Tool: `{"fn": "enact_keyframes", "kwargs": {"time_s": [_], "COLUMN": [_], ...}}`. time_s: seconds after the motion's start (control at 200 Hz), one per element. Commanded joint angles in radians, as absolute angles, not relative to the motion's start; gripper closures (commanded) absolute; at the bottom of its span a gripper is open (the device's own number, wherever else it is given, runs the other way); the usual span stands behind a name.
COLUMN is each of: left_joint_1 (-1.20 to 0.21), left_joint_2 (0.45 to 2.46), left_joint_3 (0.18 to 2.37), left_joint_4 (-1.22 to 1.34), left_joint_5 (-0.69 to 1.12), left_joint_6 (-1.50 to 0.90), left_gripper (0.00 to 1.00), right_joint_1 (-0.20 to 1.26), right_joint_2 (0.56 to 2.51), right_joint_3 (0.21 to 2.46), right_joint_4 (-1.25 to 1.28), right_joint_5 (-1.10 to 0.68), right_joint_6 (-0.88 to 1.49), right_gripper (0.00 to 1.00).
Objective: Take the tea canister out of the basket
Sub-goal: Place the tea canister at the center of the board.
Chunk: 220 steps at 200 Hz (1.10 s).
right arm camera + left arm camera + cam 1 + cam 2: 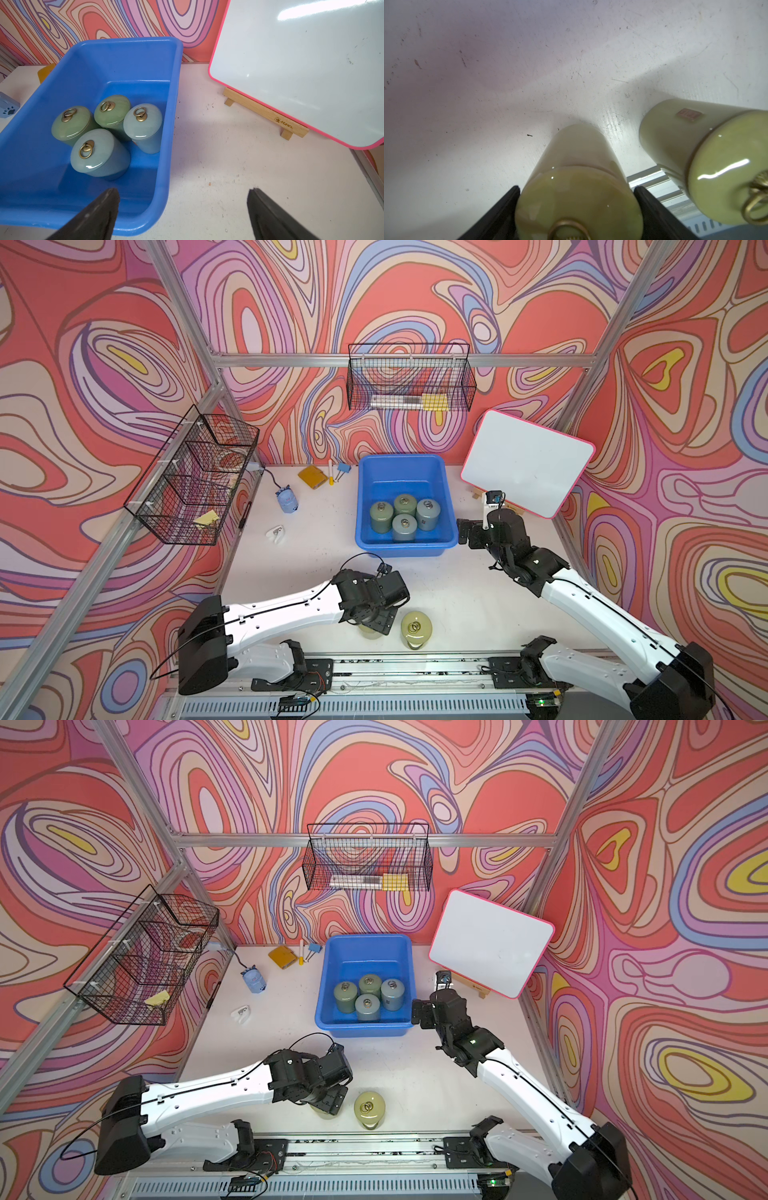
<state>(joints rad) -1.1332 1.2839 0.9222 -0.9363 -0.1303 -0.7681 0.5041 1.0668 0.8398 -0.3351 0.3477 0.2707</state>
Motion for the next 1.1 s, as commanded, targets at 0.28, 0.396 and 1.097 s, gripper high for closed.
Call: {"fn": "enact_keyframes", "kwargs": {"time_s": [0.28,0.396,1.097], "left_joint_1": [-1.163,-1.167,-1.176], "left_joint_2": [1.269,1.277,1.305], "left_joint_3": [0.887,0.887,0.888], "left_joint_4": [-0.879,-0.885,-0.906], "left_joint_5": [-0.127,-0.128,-0.126], "left_joint_6": [-0.826,-0.831,-0.863], "left_gripper": [0.58,0.50,0.01], "right_joint_1": [0.498,0.498,0.497], "right_joint_2": [1.047,1.047,1.036], "right_joint_3": [0.827,0.827,0.827], "right_joint_4": [-0.324,-0.324,-0.327], "right_joint_5": [0.359,0.357,0.357], "right_joint_6": [0.273,0.273,0.273], "right_gripper": [0.02,0.02,0.02]}}
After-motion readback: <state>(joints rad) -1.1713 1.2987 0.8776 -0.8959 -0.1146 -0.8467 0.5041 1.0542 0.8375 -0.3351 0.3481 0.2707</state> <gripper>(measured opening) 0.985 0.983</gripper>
